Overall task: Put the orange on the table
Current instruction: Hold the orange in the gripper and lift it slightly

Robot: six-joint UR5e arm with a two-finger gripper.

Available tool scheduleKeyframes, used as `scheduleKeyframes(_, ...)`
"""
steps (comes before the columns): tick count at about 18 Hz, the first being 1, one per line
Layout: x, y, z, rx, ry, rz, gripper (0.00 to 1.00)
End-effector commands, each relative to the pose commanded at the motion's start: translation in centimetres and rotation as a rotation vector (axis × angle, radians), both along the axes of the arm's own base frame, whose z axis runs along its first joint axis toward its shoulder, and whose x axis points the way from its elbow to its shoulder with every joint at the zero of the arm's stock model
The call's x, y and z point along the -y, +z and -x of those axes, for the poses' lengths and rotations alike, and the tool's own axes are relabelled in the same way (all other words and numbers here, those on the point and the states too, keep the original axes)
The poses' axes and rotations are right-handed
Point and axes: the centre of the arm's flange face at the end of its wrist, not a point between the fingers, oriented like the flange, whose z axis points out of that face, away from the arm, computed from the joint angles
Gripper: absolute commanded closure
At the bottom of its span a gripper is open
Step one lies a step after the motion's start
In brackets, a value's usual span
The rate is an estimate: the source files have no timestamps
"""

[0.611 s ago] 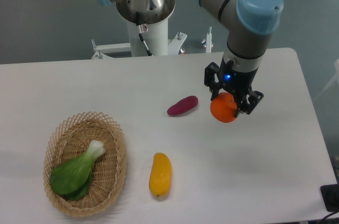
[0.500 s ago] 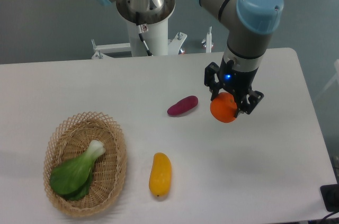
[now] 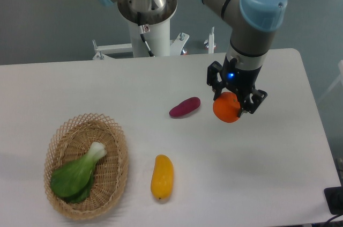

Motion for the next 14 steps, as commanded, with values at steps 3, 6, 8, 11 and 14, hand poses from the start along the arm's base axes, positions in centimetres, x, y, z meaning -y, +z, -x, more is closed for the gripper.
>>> scheduleKeyframes(3, 0.0, 0.2, 0.1, -0.005, 0.002, -0.001, 0.52)
scheduleKeyframes(6, 0.0, 0.2, 0.1, -0.005, 0.002, -0.001, 0.52)
scheduleKeyframes(8, 0.1, 0.2, 0.2, -0.005, 0.003, 0.000, 0.52)
scheduleKeyframes(11, 0.4, -0.4, 0.8, 0.002, 0.017, 0.006, 0.52)
scheduleKeyframes(14, -0.2, -1.5, 1.2, 0.000, 0.050, -0.001, 0.52)
